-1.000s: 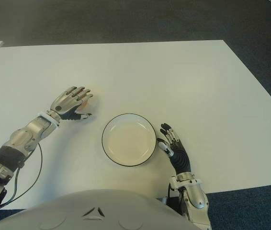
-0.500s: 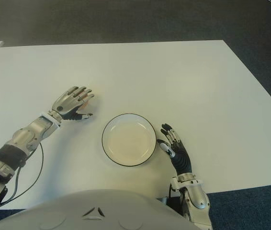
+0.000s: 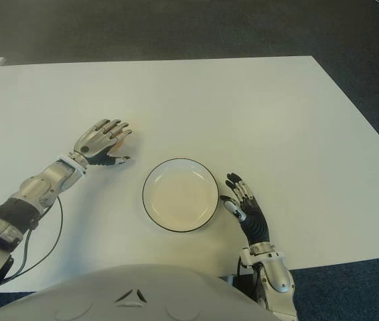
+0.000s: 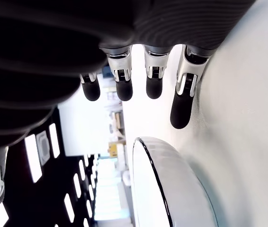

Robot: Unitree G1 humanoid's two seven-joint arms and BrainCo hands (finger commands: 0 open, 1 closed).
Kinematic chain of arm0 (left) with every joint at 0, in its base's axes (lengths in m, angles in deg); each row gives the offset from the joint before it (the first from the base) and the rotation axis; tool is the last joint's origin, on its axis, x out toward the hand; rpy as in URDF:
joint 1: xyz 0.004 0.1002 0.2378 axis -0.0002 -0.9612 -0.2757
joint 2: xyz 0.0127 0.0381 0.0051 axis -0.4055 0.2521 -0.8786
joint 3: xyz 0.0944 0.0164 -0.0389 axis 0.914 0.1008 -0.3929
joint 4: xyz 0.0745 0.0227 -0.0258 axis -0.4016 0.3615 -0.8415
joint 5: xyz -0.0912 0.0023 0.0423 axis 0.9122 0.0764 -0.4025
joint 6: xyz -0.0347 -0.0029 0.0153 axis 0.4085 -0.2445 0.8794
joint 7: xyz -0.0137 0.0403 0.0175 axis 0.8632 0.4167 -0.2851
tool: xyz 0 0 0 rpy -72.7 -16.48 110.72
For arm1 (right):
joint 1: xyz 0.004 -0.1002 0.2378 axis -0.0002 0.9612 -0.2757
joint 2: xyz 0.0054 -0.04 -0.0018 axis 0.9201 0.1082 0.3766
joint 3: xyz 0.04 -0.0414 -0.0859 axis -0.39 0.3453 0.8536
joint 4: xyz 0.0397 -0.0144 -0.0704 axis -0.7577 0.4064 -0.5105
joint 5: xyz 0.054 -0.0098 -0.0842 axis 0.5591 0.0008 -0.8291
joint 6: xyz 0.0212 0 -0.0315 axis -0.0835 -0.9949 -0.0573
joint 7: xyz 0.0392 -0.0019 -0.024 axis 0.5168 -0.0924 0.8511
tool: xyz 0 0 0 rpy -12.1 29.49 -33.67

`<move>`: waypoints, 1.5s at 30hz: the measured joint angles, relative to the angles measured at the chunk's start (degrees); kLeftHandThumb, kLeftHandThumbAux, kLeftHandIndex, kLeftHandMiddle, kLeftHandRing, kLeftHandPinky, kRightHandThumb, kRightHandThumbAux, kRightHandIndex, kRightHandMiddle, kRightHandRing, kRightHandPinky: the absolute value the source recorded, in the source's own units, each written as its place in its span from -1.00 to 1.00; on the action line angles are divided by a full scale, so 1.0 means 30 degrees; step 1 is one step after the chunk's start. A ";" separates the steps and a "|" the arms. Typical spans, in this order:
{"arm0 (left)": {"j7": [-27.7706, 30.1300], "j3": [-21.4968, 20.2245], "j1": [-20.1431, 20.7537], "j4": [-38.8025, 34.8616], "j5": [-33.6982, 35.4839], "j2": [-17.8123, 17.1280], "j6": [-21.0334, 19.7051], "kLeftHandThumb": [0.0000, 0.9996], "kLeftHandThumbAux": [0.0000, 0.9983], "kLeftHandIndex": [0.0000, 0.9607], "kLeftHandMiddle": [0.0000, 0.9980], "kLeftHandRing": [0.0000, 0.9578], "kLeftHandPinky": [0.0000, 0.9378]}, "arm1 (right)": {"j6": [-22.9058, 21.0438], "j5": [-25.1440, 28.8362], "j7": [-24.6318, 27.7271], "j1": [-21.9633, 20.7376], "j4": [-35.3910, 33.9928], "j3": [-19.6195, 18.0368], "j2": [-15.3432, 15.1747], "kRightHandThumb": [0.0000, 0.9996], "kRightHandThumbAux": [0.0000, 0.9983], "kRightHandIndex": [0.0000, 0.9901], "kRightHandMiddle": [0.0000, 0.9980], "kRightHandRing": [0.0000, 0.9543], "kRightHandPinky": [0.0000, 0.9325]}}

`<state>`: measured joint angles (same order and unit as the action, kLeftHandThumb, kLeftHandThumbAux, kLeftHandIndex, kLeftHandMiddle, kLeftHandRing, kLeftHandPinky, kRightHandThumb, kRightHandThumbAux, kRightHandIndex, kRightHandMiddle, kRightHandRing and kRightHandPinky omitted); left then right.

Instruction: Put the apples into the plate.

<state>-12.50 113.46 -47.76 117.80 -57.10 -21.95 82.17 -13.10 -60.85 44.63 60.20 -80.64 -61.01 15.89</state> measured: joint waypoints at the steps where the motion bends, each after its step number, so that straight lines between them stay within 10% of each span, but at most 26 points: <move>1: -0.0016 0.0066 0.0103 0.0109 0.0000 0.0035 -0.0009 -0.58 -0.52 -1.00 -1.00 -1.00 -1.00 | 0.0048 0.0017 0.0037 0.0001 0.0033 -0.0017 0.0000 -0.73 0.04 -1.00 -1.00 -1.00 -1.00; 33: -0.1098 0.1581 0.3208 0.5316 0.0998 0.1188 -0.0805 -0.66 -0.23 -1.00 -1.00 -1.00 -1.00 | 0.0746 0.0859 0.0979 0.0180 0.0486 -0.1104 -0.0033 -0.70 0.09 -1.00 -1.00 -1.00 -1.00; 45: -0.4117 0.3412 0.4993 0.8889 0.0333 0.1460 -0.1550 -0.13 0.08 -1.00 -1.00 -1.00 -0.89 | 0.0697 0.0868 0.1112 0.0445 0.0226 -0.1544 -0.0061 -0.70 0.02 -1.00 -1.00 -1.00 -1.00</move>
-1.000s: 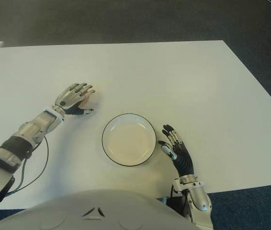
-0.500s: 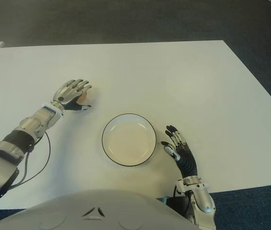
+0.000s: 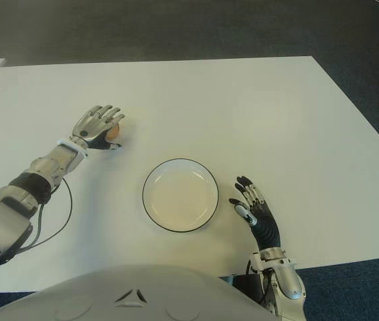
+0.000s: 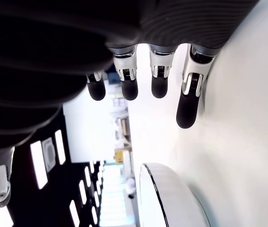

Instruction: Put the apples into the plate.

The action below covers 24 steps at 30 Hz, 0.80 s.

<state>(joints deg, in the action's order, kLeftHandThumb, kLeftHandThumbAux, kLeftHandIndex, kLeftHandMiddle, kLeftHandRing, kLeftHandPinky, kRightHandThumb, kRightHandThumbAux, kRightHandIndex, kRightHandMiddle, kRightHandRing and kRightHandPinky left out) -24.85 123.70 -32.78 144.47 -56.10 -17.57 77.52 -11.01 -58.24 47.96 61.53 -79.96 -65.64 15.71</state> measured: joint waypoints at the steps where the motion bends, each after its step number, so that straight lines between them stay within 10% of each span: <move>1: -0.0243 0.0187 0.0048 0.0156 -0.0036 0.0002 -0.0080 -0.06 0.09 -0.97 -0.94 -0.93 -0.76 | -0.0027 0.0000 0.0002 0.0027 -0.0049 -0.0014 -0.0001 -0.69 0.02 -1.00 -1.00 -1.00 -1.00; 5: -0.0888 0.0670 0.0247 0.0720 -0.0127 0.0109 -0.0459 0.09 0.10 -0.90 -0.81 -0.73 -0.50 | -0.0276 0.0028 0.0049 0.0106 -0.0295 -0.0123 -0.0011 -0.69 0.03 -1.00 -1.00 -1.00 -1.00; 12: -0.1084 0.1310 0.1151 0.2378 -0.0110 0.0738 -0.0972 0.43 0.33 -0.21 -0.37 -0.29 -0.21 | -0.0759 0.0449 0.0240 0.0202 -0.0587 -0.0629 -0.0008 -0.65 0.04 -0.98 -0.99 -1.00 -1.00; 24: -0.0485 0.1755 0.1846 0.3736 0.0809 0.0629 -0.0653 0.82 0.31 -0.05 -0.08 -0.07 -0.05 | -0.0745 0.1418 0.0516 0.0243 -0.0312 -0.1760 0.0022 -0.61 0.09 -0.89 -0.90 -1.00 -1.00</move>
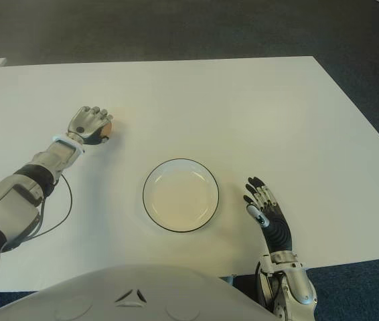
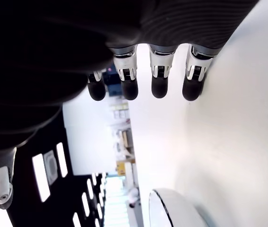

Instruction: Put the apples into the plate.

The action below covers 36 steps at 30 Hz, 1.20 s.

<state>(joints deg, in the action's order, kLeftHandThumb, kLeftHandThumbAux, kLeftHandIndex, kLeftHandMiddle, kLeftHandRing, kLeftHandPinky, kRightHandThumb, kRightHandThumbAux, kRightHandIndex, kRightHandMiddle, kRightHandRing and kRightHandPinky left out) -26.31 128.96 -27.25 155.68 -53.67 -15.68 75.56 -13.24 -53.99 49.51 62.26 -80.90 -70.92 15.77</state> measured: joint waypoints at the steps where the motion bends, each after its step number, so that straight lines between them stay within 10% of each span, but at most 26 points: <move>1: 0.0049 0.0000 0.0020 0.0048 0.0051 -0.0019 0.0022 0.85 0.31 -0.06 -0.06 -0.07 -0.04 | 0.0000 0.0057 0.0042 -0.0003 0.0067 -0.0075 -0.0003 -0.62 0.10 -0.89 -0.90 -1.00 -1.00; 27: 0.0142 -0.0577 -0.0306 0.0061 0.2345 -0.0761 0.1697 0.90 0.29 -0.17 0.10 0.14 0.32 | 0.0660 0.0902 0.1410 -0.0417 0.1600 -0.1286 -0.0105 -0.65 0.13 -0.88 -0.86 -0.97 -1.00; 36: -0.0323 -0.0580 -0.0487 0.0017 0.2377 -0.0842 0.1836 0.70 0.33 -0.15 0.11 0.60 0.57 | 0.0889 0.0980 0.1435 -0.0530 0.1903 -0.1379 -0.0104 -0.63 0.14 -0.86 -0.85 -0.96 -0.99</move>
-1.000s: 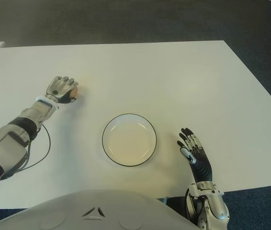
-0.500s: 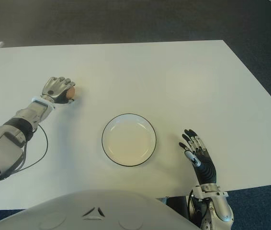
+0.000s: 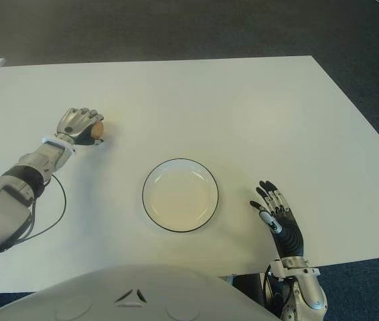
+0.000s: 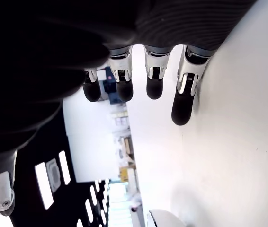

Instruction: Put the apples into the plate.

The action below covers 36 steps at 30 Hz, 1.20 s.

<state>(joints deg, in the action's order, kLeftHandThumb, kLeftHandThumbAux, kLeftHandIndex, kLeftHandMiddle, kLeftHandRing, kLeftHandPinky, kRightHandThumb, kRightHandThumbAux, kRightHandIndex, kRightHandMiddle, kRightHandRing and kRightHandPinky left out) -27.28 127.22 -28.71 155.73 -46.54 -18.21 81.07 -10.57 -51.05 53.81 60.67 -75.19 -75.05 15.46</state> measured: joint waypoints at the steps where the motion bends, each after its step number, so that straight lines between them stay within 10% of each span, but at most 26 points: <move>1: -0.0093 -0.0010 -0.0042 -0.0010 0.0022 -0.0001 0.0010 0.70 0.33 -0.15 0.11 0.61 0.58 | 0.0051 0.0001 0.0009 -0.0020 0.0054 -0.0003 0.0001 -0.63 0.14 -0.85 -0.85 -0.96 -0.99; 13: -0.0468 -0.0813 -0.0811 -0.1123 0.1094 0.0113 0.0089 0.70 0.33 -0.16 0.10 0.75 0.78 | 0.0468 0.0102 0.0290 -0.0150 0.0457 0.0002 0.0000 -0.66 0.14 -0.87 -0.89 -0.99 -1.00; 36: 0.7319 -0.8232 -0.3225 -1.7664 0.5863 -0.1418 -0.0585 0.71 0.34 -0.17 0.07 0.80 0.78 | 0.0721 -0.0099 0.0009 -0.0531 0.0602 0.0305 -0.0015 -0.59 0.09 -0.88 -0.90 -1.00 -0.97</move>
<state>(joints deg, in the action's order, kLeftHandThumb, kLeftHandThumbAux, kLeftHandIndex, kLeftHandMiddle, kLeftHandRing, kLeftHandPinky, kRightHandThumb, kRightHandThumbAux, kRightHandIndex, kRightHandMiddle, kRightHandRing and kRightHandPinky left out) -5.32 102.52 -38.38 102.74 -28.95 -22.46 79.31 -8.41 -51.35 53.84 59.08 -73.38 -74.14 15.42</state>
